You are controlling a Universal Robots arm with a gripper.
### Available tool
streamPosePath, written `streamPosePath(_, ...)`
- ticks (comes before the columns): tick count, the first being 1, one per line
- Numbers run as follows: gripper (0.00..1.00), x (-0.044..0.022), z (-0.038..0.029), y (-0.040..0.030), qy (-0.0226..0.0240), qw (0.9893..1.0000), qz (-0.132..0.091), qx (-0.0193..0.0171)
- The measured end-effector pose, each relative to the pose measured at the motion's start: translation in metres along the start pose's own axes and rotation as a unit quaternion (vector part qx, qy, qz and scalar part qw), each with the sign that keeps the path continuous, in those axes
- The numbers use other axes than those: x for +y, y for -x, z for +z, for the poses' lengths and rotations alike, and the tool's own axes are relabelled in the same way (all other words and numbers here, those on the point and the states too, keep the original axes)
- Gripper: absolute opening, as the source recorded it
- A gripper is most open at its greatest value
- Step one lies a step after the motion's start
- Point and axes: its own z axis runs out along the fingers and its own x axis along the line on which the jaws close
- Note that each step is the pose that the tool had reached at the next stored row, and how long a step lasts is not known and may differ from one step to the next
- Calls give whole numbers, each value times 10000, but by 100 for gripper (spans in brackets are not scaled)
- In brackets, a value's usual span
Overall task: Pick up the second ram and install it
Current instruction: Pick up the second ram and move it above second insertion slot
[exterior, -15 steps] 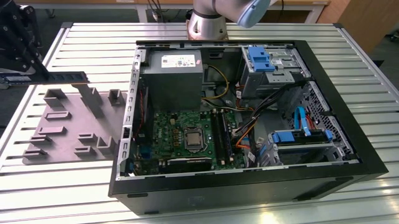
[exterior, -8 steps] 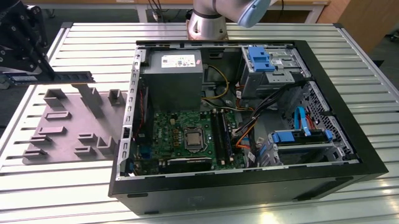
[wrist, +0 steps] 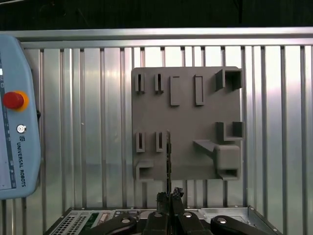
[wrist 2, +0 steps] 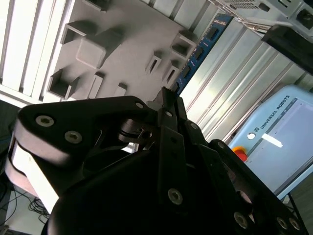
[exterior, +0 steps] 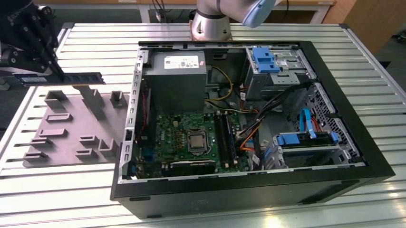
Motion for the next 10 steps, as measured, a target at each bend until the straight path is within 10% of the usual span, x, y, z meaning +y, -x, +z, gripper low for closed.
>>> streamPosePath(10, 14, -216, 2, 7, 0, 10000, 0, 0)
